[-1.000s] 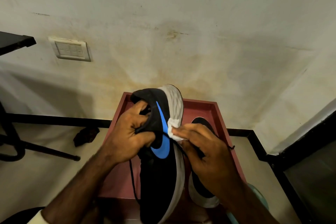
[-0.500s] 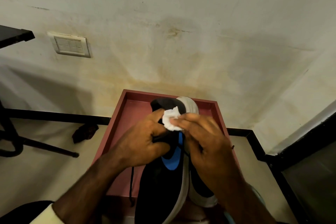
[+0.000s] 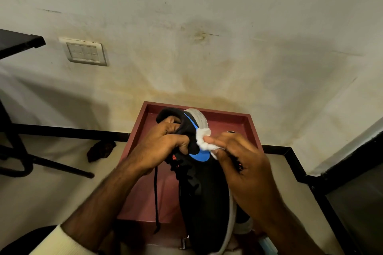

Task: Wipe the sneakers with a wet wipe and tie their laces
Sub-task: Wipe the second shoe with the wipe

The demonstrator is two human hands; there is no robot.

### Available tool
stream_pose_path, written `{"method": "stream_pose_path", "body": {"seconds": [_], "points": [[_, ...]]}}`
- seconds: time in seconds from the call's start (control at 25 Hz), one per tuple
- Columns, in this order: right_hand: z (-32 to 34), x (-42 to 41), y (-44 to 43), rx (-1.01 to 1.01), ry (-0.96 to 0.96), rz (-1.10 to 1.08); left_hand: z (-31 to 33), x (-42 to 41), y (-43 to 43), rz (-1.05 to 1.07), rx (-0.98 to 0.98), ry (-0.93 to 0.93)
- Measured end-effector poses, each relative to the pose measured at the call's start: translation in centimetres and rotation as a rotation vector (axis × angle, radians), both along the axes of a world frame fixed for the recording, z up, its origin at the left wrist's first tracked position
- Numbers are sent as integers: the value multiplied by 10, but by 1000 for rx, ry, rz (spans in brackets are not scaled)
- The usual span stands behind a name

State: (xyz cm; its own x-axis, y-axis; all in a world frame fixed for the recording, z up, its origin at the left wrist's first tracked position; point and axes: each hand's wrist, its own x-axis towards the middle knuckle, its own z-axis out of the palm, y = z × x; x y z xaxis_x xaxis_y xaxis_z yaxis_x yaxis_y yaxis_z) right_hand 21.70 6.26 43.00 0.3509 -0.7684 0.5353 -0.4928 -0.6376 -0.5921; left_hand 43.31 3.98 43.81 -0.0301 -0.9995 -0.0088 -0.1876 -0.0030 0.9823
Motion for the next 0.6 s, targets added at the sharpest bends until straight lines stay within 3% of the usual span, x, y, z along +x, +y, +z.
{"method": "stream_pose_path", "body": {"seconds": [0.2,0.28,0.44,0.52,0.6], "points": [[2,-8,-2,164,305,265,-1,7,0,52,51,-131],[11,-17,0,243,234,258,-1,11,-3,167,74,-77],[19,-44,-19,200,-227,-275,-7,24,-16,423,209,352],[18,-61,-31,283,-222,-481,-17,30,-23,490,287,521],[13,-77,-38,382,-25,-599,-24,26,-24,542,346,703]]}}
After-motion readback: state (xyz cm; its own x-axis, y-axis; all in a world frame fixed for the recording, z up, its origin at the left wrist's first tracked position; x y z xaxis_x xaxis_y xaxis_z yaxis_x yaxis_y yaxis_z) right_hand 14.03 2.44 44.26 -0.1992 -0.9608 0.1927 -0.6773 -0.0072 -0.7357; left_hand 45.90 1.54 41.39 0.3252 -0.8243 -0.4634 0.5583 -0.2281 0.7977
